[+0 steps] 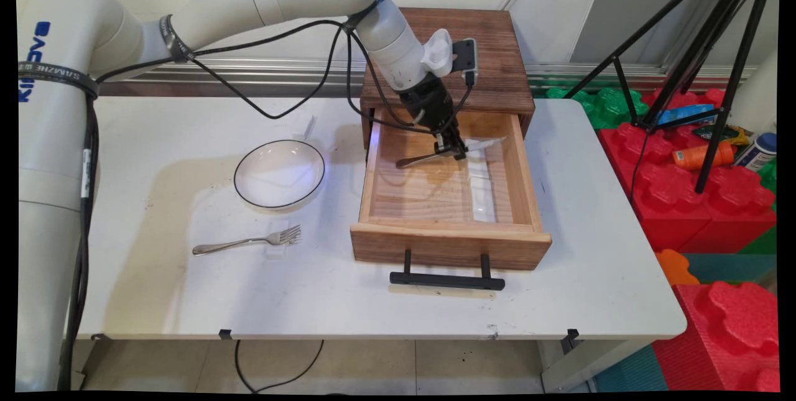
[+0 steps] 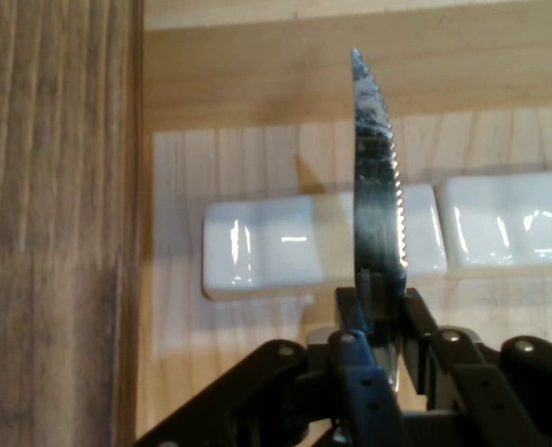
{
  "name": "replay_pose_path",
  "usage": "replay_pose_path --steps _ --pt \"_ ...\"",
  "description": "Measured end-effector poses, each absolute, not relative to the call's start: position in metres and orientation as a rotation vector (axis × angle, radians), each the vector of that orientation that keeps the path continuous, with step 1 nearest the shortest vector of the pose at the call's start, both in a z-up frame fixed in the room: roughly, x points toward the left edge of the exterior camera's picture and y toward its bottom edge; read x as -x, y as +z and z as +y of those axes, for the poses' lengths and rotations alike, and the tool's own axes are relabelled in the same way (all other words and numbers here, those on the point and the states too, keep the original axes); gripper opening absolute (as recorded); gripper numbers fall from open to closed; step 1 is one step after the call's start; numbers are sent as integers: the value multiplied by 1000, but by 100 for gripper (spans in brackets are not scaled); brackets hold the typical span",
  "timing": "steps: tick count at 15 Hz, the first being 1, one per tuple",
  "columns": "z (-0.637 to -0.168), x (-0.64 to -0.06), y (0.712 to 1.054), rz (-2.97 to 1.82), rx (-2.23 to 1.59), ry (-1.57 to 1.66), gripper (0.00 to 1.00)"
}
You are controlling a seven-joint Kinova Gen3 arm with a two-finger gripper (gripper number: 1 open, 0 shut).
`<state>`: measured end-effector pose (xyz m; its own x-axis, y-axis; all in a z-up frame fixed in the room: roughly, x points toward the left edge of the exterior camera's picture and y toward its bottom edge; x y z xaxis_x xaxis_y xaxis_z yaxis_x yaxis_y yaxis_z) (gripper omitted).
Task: Place the picked object into the drawer
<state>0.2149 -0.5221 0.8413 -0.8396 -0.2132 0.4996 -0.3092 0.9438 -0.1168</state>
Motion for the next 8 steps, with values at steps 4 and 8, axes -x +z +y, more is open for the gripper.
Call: replay_pose_path --steps 4,8 --pt "-523 -218 832 -2612 -374 257 0" --pt "-525 -219 823 -2614 -387 246 0"
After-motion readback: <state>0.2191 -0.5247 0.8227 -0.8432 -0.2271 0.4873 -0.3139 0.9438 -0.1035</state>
